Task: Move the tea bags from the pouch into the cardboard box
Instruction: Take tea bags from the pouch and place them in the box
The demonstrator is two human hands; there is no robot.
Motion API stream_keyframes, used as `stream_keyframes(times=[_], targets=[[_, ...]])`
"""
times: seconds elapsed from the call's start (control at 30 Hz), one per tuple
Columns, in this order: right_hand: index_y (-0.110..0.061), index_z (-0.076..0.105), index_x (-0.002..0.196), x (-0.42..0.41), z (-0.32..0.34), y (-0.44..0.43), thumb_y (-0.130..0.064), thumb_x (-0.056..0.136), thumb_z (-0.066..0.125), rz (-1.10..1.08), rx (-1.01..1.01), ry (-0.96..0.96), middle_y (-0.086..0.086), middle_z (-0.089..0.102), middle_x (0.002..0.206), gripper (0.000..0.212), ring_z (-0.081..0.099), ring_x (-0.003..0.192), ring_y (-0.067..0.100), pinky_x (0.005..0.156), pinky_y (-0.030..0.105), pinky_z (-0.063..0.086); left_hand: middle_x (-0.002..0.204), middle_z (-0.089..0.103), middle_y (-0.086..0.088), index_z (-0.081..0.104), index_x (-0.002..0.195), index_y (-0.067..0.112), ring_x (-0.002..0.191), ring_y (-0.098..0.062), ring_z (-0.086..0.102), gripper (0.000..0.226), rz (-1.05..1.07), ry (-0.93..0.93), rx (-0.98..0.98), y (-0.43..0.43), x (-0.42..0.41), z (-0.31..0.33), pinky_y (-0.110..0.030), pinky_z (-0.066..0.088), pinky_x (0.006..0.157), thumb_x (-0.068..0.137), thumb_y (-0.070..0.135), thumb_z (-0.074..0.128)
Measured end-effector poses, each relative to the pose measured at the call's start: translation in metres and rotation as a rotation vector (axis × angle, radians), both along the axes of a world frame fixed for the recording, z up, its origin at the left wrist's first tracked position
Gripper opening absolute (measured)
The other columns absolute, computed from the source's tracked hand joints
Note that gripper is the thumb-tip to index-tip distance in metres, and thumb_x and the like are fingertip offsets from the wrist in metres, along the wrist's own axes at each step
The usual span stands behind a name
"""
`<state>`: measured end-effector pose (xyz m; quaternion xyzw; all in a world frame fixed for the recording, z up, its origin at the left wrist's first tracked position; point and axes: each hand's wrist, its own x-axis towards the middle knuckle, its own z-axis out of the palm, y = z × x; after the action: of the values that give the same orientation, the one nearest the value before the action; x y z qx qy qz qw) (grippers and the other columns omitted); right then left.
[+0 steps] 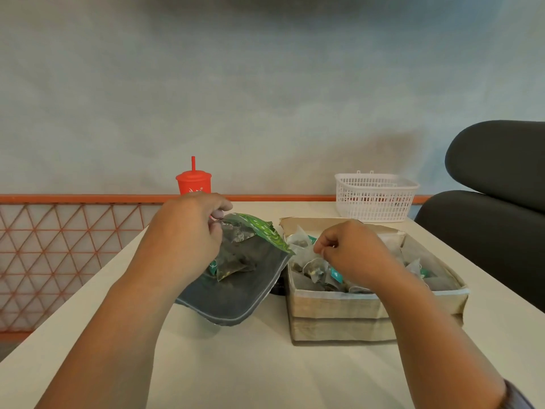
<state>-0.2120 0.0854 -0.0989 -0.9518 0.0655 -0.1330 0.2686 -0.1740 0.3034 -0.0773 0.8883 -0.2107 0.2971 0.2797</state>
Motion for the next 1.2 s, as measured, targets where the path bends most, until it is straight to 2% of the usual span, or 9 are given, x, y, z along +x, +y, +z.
stream_keyframes(times=[0.13,0.27,0.43,0.53,0.67,0.73,0.87,1.03,1.2], targets=[[-0.021,0.071,0.095,-0.002,0.004,-0.002,-0.01,0.091,0.051,-0.03,0.014,-0.078,-0.008,0.06,0.084,0.023,0.052,0.059,0.003,0.051,0.01,0.039,0.086,0.057,0.011,0.068,0.106,0.021,0.071,-0.002,0.05,0.03,0.018,-0.018,-0.011,0.001,-0.002,0.002,-0.005,0.03,0.059,0.083,0.003,0.06],[-0.021,0.072,0.096,-0.001,-0.001,0.001,-0.008,0.088,0.054,0.024,-0.001,-0.004,-0.004,0.069,0.098,0.024,0.064,0.08,0.013,0.067,0.019,0.049,0.086,0.061,0.008,0.069,0.102,0.019,0.071,-0.006,0.054,0.028,0.002,-0.032,-0.018,0.001,-0.003,0.002,-0.005,0.033,0.06,0.082,0.002,0.062],[-0.024,0.071,0.09,-0.004,0.002,0.002,-0.009,0.088,0.053,0.051,-0.023,-0.036,-0.004,0.069,0.094,0.023,0.064,0.081,0.015,0.074,0.028,0.053,0.081,0.058,0.01,0.071,0.099,0.018,0.065,0.001,0.049,0.025,0.004,-0.069,-0.047,-0.002,-0.005,0.004,-0.006,0.032,0.059,0.08,0.003,0.065],[-0.03,0.067,0.08,-0.011,0.012,0.007,-0.012,0.087,0.057,0.108,0.145,-0.19,-0.01,0.065,0.083,0.022,0.064,0.08,0.012,0.077,0.033,0.055,0.078,0.056,0.013,0.071,0.097,0.019,0.062,0.005,0.046,0.022,0.015,-0.086,-0.054,-0.004,-0.009,0.005,-0.006,0.029,0.057,0.08,0.006,0.066],[-0.031,0.072,0.081,-0.026,0.024,0.025,-0.014,0.083,0.063,0.382,0.33,-0.189,-0.018,0.057,0.108,0.018,0.053,0.1,-0.003,0.09,0.025,0.045,0.075,0.052,0.014,0.072,0.097,0.02,0.058,0.007,0.042,0.019,0.051,-0.106,-0.07,-0.008,-0.014,0.006,-0.007,0.026,0.055,0.082,0.01,0.066],[-0.031,0.071,0.099,-0.027,0.023,0.033,-0.017,0.085,0.062,0.446,0.216,-0.119,-0.018,0.05,0.126,0.021,0.047,0.113,-0.003,0.098,0.024,0.039,0.072,0.05,0.013,0.073,0.096,0.019,0.057,0.0,0.042,0.018,0.076,-0.124,-0.077,-0.009,-0.016,0.006,-0.007,0.027,0.054,0.082,0.01,0.067],[-0.027,0.045,0.136,-0.02,0.015,0.042,-0.016,0.092,0.052,0.417,-0.016,-0.147,-0.016,0.035,0.146,0.046,0.031,0.133,0.002,0.11,0.02,0.023,0.08,0.063,0.004,0.072,0.096,0.019,0.071,-0.008,0.047,0.018,0.096,-0.143,-0.067,-0.009,-0.016,0.006,-0.011,0.03,0.056,0.082,0.01,0.067],[-0.026,0.038,0.141,-0.018,0.012,0.046,-0.011,0.094,0.046,0.389,-0.091,-0.172,-0.017,0.029,0.149,0.05,0.027,0.136,0.004,0.105,0.011,0.016,0.073,0.055,0.015,0.062,0.078,0.028,0.061,0.0,0.047,0.016,0.003,-0.137,-0.09,-0.009,-0.024,0.014,-0.006,0.028,0.052,0.078,0.014,0.07],[-0.026,0.041,0.14,-0.016,0.009,0.051,-0.005,0.091,0.046,0.393,-0.115,-0.2,-0.015,0.032,0.148,0.053,0.034,0.133,0.008,0.11,0.022,0.028,0.067,0.058,0.014,0.059,0.071,0.034,0.064,-0.003,0.055,0.017,-0.167,0.085,0.073,-0.016,-0.04,0.017,-0.008,0.036,0.053,0.083,0.022,0.064]])
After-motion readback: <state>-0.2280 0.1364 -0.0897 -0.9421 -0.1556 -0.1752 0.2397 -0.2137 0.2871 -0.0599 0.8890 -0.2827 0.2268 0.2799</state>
